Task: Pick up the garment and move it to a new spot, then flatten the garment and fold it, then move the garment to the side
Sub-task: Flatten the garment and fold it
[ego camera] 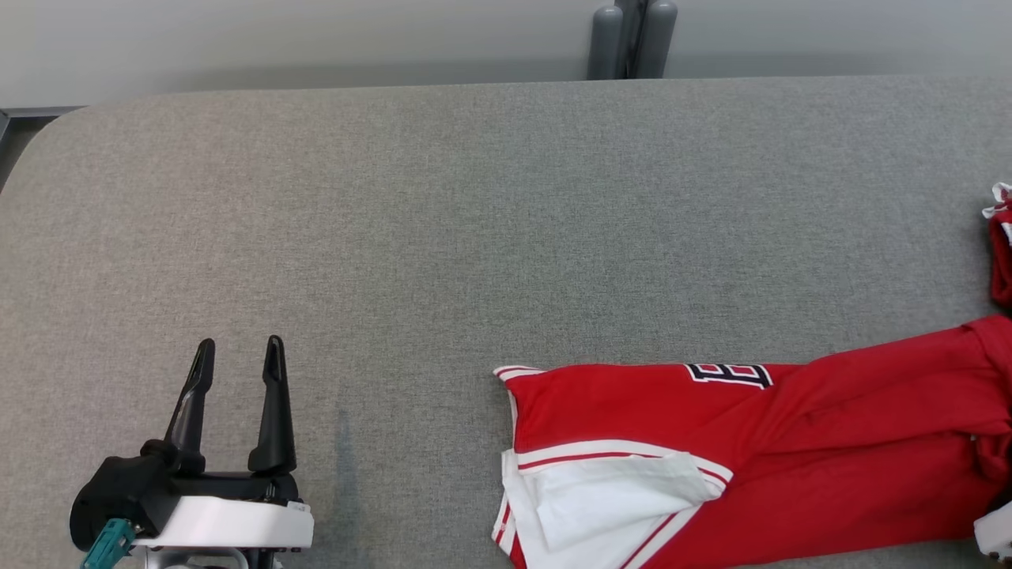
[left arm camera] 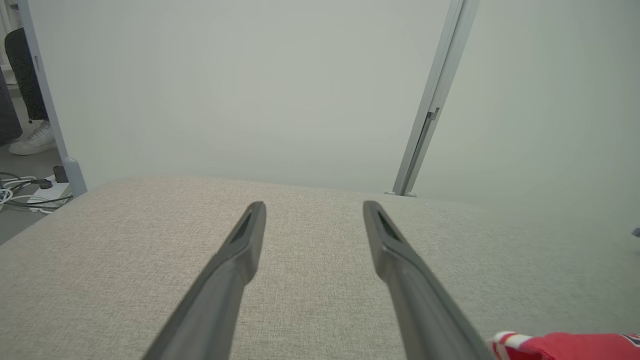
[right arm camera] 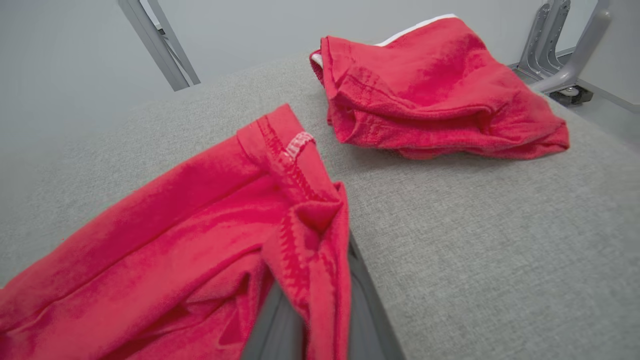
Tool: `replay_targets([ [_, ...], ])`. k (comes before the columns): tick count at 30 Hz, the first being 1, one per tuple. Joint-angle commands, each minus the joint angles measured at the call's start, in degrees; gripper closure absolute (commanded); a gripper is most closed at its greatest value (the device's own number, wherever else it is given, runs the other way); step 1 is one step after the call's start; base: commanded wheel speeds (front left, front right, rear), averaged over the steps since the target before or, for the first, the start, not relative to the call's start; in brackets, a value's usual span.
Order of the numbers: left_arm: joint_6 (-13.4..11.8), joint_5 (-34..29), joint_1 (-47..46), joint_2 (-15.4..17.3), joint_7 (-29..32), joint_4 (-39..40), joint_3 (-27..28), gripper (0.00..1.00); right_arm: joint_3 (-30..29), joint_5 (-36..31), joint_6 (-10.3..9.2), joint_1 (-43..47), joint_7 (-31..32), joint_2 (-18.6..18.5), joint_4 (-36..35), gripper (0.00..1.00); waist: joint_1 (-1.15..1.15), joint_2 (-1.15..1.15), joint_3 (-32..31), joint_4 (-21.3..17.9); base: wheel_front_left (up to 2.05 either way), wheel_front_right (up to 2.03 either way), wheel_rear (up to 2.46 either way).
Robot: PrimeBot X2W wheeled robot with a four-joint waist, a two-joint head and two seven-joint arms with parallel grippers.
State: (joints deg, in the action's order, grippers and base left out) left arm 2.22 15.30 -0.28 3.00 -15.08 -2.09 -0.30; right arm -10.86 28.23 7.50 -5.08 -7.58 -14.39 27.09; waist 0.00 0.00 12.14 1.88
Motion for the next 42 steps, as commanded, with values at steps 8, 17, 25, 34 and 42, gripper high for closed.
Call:
replay_targets([
  [8,0.75,-0.59,-0.71,0.09,-0.07,0.0,1.0,0.0,3.4,-4.23,-0.01,0.82,1.53,1.21,-10.37,1.0,0.0,0.0,-0.91,-1.19,0.0,0.0,0.0],
  [17,1.06,-0.33,0.52,0.04,-0.08,-0.63,0.87,0.0,13.1,-8.01,-0.01,4.97,9.96,7.46,-27.95,1.0,0.0,0.0,-3.03,-1.9,0.0,0.0,0.0],
  [25,1.24,-0.17,0.33,0.02,-0.07,-1.11,0.23,0.0,28.46,-5.38,0.0,5.15,13.62,10.62,-30.05,1.0,0.0,0.0,-4.1,-0.89,0.0,0.0,0.0],
  [34,0.74,0.6,0.12,0.03,-0.07,-1.21,-0.39,0.0,40.68,0.0,0.0,2.04,8.47,11.35,-19.58,1.0,0.0,0.0,-3.68,1.12,0.0,0.0,0.0],
  [42,0.43,1.07,-0.42,0.03,-0.07,-1.33,-1.15,0.0,46.38,3.31,0.0,-2.87,3.45,11.35,-11.07,0.56,0.0,0.0,-3.06,2.22,0.0,0.0,0.0],
])
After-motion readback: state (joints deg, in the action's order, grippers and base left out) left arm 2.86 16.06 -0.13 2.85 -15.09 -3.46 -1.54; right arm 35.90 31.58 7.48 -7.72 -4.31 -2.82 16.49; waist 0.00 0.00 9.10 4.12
